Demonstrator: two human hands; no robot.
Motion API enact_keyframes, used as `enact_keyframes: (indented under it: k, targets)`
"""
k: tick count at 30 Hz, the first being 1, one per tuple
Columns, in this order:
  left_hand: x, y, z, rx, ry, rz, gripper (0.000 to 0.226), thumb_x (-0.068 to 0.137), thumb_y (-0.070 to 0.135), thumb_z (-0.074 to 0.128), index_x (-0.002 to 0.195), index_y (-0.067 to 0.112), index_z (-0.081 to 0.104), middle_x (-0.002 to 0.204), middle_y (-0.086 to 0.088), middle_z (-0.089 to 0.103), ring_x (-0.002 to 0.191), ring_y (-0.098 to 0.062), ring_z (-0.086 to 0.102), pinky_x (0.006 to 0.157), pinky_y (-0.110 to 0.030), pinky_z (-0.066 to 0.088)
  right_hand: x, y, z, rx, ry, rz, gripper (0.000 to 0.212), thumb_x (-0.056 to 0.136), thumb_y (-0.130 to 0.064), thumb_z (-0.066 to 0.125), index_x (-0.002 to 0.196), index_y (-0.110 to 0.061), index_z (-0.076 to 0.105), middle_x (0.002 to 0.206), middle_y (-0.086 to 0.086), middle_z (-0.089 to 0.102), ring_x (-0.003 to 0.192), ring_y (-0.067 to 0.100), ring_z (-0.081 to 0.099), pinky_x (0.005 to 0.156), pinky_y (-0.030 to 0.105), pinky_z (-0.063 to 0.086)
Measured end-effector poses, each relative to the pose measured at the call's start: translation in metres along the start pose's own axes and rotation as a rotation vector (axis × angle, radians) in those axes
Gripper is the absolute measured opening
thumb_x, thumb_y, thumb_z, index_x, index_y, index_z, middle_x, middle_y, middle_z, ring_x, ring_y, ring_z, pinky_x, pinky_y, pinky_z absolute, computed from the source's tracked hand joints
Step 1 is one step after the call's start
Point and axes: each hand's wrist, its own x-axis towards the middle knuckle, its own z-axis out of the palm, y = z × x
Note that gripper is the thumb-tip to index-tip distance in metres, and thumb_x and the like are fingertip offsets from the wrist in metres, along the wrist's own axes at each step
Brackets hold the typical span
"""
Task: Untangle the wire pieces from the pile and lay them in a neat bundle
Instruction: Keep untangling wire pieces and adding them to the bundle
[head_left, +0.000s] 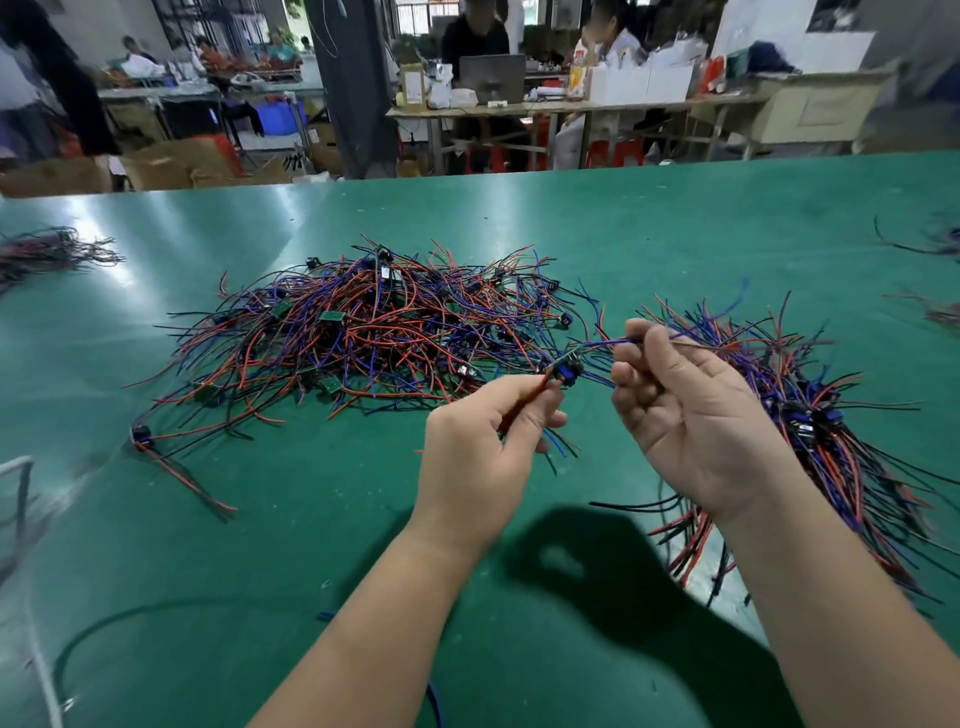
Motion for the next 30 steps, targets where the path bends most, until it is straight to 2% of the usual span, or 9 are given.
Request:
enact_keyframes:
  k: [3,7,10,13,16,21,23,26,30]
  targets:
    - [0.001,0.012,0.001,-0.272,-0.2,-0.261,0.015,0.093,0.013,0.058,0.089,0.022,0.069,0.068,0.003,0.072,0.042,-0.007,0.056,0.046,-0.018,0.048,0.0,0.0,-0.002,-0.057,-0.001,-0.001,0.015,0.069,-0.015,0.062,0.069,-0.017,0.076,0.06,-0.004,0.064,0.051,0.004,0.059,0.05,0.013,0.048]
    - [-0.002,0.022,-0.001,-0.5,-0.494,-0.607,0.014,0.093,0.016,0.057,0.087,0.011,0.069,0.068,-0.005,0.072,0.046,-0.01,0.062,0.048,-0.02,0.051,0.0,0.004,-0.005,-0.174,-0.003,0.014,0.011,0.068,-0.015,0.064,0.073,-0.013,0.073,0.064,-0.001,0.066,0.051,0.005,0.057,0.049,0.014,0.046]
    - [0.001,0.022,-0.001,-0.491,-0.456,-0.75,0.014,0.087,0.018,0.065,0.077,0.01,0.07,0.068,-0.008,0.071,0.054,-0.014,0.067,0.051,-0.022,0.054,0.001,0.008,-0.007,-0.293,0.0,-0.021,0.011,0.065,-0.016,0.066,0.074,-0.012,0.07,0.062,0.001,0.066,0.051,0.006,0.057,0.05,0.015,0.045]
    - [0.003,0.022,-0.002,-0.538,-0.32,-0.742,0.01,0.076,0.019,0.073,0.074,0.01,0.073,0.073,-0.008,0.071,0.06,-0.015,0.069,0.055,-0.022,0.055,0.001,0.013,-0.007,-0.379,-0.019,-0.04,0.01,0.059,-0.02,0.071,0.066,-0.013,0.073,0.06,0.002,0.066,0.053,0.009,0.057,0.052,0.016,0.044]
    - [0.001,0.022,0.0,-0.555,-0.291,-0.737,0.007,0.079,0.012,0.072,0.075,0.007,0.071,0.069,-0.007,0.071,0.058,-0.012,0.068,0.052,-0.019,0.053,0.002,0.016,-0.007,-0.439,-0.011,-0.053,0.011,0.057,-0.022,0.073,0.063,-0.012,0.073,0.06,0.005,0.066,0.053,0.011,0.056,0.05,0.017,0.043]
    - [0.0,0.024,-0.003,-0.489,-0.478,-0.77,0.014,0.083,0.012,0.07,0.069,0.009,0.072,0.068,-0.006,0.07,0.057,-0.01,0.067,0.05,-0.018,0.051,0.01,0.0,-0.016,-0.354,0.18,-0.137,0.011,0.059,-0.018,0.071,0.052,-0.011,0.067,0.049,0.0,0.061,0.041,0.006,0.051,0.042,0.014,0.04]
    - [-0.002,0.025,-0.004,-0.509,-0.563,-0.784,0.018,0.084,0.014,0.069,0.067,0.011,0.074,0.07,-0.005,0.071,0.059,-0.009,0.068,0.051,-0.017,0.051,0.013,-0.009,-0.022,-0.29,0.221,-0.125,0.009,0.062,-0.017,0.07,0.056,-0.011,0.066,0.048,-0.002,0.06,0.041,0.006,0.05,0.042,0.015,0.04]
    - [-0.004,0.027,-0.002,-0.57,-0.593,-0.788,0.014,0.082,0.019,0.069,0.073,0.01,0.074,0.072,-0.007,0.072,0.06,-0.01,0.068,0.052,-0.017,0.052,0.012,-0.01,-0.027,-0.273,0.119,0.008,0.014,0.067,-0.02,0.065,0.073,-0.009,0.06,0.056,-0.001,0.063,0.046,0.006,0.055,0.044,0.015,0.043]
    - [0.0,0.028,-0.001,-0.669,-0.465,-0.769,0.018,0.072,0.028,0.067,0.071,0.012,0.075,0.073,-0.006,0.072,0.06,-0.009,0.068,0.052,-0.017,0.052,0.004,-0.003,-0.024,-0.38,-0.161,0.242,0.017,0.068,-0.019,0.064,0.078,-0.01,0.074,0.068,0.001,0.066,0.053,0.004,0.058,0.053,0.013,0.048]
